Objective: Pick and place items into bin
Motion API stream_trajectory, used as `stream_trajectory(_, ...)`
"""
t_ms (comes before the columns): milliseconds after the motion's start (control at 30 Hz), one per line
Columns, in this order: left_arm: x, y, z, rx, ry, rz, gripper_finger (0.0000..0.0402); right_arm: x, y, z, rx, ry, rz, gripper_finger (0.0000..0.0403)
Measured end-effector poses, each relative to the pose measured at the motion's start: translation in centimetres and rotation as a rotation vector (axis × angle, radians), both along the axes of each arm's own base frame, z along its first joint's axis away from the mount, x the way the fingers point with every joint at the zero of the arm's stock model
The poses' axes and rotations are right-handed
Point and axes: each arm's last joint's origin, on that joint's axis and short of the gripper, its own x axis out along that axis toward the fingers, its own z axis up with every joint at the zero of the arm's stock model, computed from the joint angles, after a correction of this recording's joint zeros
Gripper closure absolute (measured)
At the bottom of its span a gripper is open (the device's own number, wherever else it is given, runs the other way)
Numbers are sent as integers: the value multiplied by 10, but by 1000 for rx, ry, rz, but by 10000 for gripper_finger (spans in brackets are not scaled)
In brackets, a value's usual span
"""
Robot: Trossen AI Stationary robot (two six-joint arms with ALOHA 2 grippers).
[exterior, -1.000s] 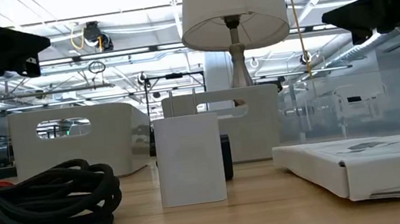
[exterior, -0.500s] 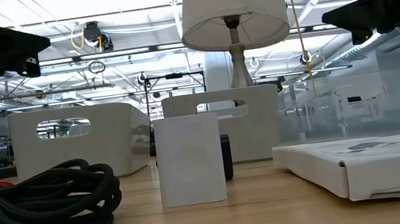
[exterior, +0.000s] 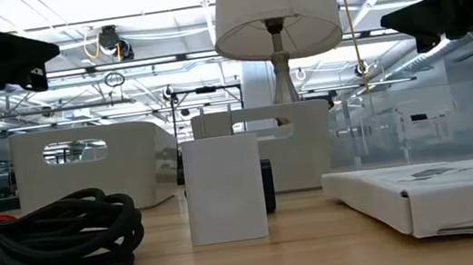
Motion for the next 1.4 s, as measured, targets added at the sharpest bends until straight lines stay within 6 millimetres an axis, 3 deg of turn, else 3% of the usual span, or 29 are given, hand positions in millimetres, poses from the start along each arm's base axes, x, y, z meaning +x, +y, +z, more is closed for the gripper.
stream_trajectory(600,0,0,0,-14,-4,-1,392,0,0,0,0,-4,0,403)
stream_trajectory(1100,-1,-1,7,-428,-38,-70,392,0,0,0,0,-4,1,403)
stream_trajectory(1300,-1,6,6,-474,-70,150,392,0,0,0,0,-4,1,403)
stream_trajectory(1400,-1,6,8,-458,-96,163,392,0,0,0,-8,-3,0,403)
